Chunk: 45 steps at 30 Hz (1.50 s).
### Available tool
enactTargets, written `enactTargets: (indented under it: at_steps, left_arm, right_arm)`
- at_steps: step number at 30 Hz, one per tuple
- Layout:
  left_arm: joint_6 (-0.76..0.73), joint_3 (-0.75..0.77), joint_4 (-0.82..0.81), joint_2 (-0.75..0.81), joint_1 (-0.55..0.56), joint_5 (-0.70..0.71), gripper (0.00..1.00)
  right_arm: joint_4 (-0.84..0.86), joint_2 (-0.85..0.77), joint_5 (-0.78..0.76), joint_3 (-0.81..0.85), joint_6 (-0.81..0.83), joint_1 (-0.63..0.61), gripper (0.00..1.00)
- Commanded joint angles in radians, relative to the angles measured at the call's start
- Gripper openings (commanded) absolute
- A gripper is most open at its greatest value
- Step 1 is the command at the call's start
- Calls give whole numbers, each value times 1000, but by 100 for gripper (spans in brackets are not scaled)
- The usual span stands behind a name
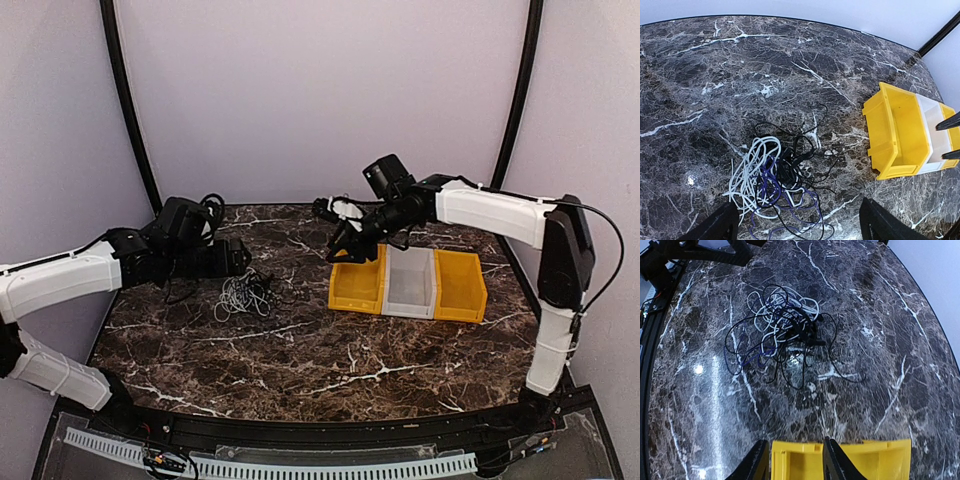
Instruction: Untangle the cables
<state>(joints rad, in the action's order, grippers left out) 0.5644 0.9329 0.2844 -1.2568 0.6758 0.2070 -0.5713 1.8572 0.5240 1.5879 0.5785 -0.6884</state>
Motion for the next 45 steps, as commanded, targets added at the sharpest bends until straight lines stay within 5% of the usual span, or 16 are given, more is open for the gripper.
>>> enactTargets:
  at_steps: [1, 9, 21, 27, 33, 45]
  left_arm:
    - [41, -33, -42, 34, -11, 53, 86]
    - [79, -121, -103, 107, -27, 26, 84]
    - [78, -181, -166, 132, -27, -52, 83]
    - [60, -201, -188, 139, -28, -71, 83]
    - [30, -235, -214, 176, -27, -51, 83]
    - [-87, -411, -504, 254, -24, -111, 82]
  right_arm:
    - [-36, 177, 19, 194, -91, -63, 40]
    - [-84, 429, 16, 446, -177, -112, 44]
    - [-76, 563, 12, 530, -230, -129, 43]
    - [-73, 588, 1, 559, -239, -142, 32]
    - [-92, 578, 3, 575, -232, -157, 0]
    - [-110, 321, 39, 437, -193, -211, 0]
